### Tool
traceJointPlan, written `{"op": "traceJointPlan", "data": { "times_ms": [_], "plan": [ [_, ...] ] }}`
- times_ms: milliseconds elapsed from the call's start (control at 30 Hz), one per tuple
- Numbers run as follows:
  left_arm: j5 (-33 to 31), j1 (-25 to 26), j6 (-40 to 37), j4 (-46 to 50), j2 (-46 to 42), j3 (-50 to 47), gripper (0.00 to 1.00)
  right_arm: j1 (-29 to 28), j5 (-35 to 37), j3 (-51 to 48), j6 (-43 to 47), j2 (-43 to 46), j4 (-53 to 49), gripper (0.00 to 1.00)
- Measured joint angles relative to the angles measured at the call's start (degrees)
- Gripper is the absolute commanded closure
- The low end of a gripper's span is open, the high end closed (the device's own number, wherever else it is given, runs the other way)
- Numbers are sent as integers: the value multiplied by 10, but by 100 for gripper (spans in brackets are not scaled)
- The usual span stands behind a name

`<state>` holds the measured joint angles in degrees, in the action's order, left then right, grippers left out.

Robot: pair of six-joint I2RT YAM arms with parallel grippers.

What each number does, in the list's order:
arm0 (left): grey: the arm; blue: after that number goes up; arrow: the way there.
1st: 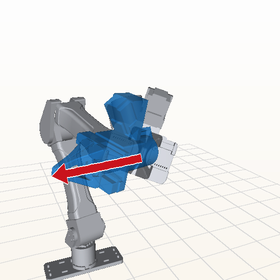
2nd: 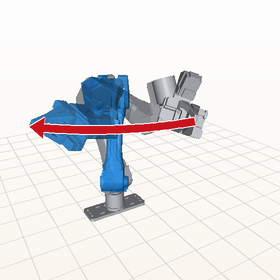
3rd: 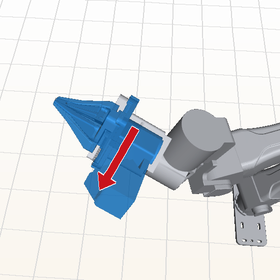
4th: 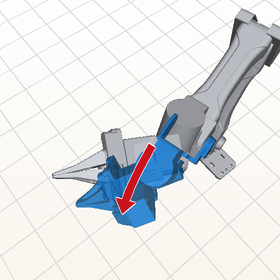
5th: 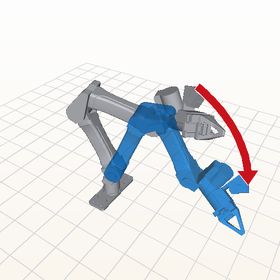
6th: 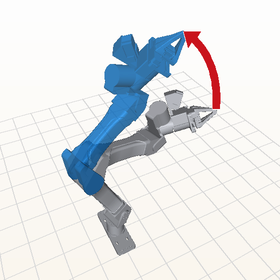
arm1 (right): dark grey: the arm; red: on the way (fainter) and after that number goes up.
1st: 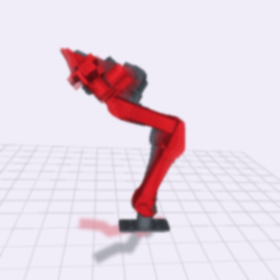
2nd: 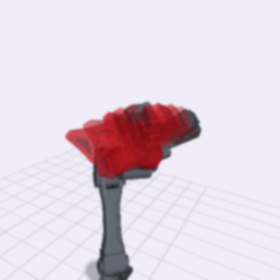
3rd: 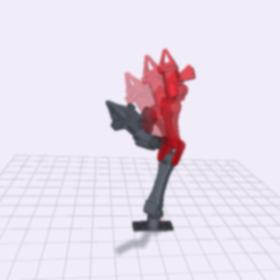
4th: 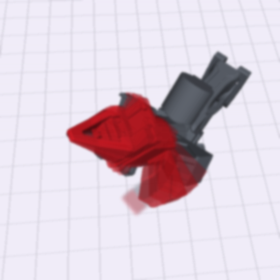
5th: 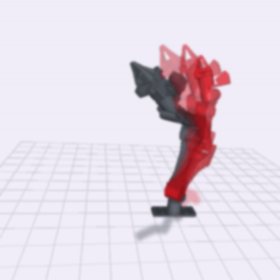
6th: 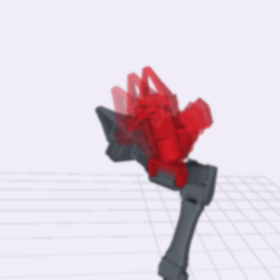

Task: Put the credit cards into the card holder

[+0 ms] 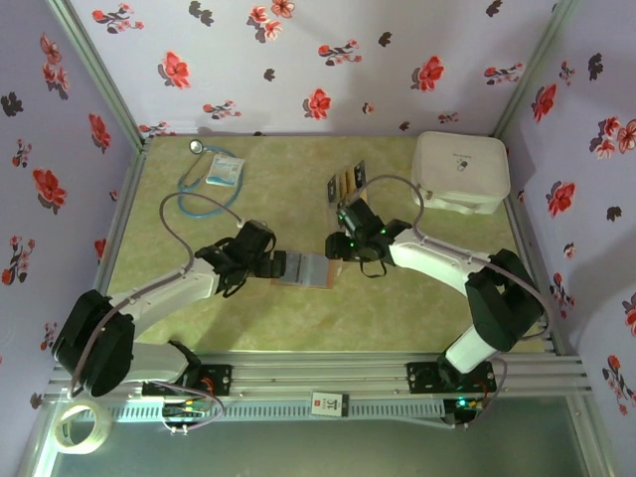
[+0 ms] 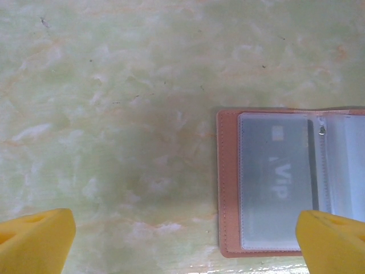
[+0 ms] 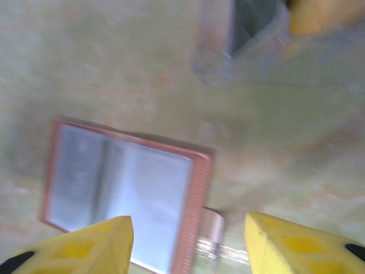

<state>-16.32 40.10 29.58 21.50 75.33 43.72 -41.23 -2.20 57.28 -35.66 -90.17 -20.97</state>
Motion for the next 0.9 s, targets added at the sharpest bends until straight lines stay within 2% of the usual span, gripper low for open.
{"op": "traceJointPlan", "data": {
  "times_ms": [167, 233, 300, 367, 467, 667, 700, 733, 800, 900],
  "plan": [
    [0, 0, 0, -3, 19, 8, 0, 0, 0, -23, 6, -15, -1, 53],
    [0, 0, 0, -4, 22, 8, 0, 0, -2, -28, 8, -21, 5, 60],
    [0, 0, 0, -4, 24, 8, 0, 0, -6, -36, 10, -24, 12, 71],
    [0, 0, 0, -4, 24, 8, 0, 0, -9, -44, 16, -25, 15, 86],
    [1, 0, 0, -4, 24, 8, 0, 1, -12, -51, 24, -25, 16, 100],
    [7, 0, 0, -4, 24, 8, 0, 27, -16, -53, 47, -24, 14, 100],
    [9, 0, 0, -5, 24, 8, 0, 33, -16, -53, 52, -23, 13, 98],
    [9, 0, 0, -5, 24, 8, 0, 36, -17, -54, 54, -20, 11, 91],
    [10, 0, 0, -6, 25, 8, 0, 42, -18, -54, 65, -12, 5, 62],
    [12, 0, 1, -10, 26, 8, 0, 45, -21, -49, 80, 2, -17, 37]
  ]
}}
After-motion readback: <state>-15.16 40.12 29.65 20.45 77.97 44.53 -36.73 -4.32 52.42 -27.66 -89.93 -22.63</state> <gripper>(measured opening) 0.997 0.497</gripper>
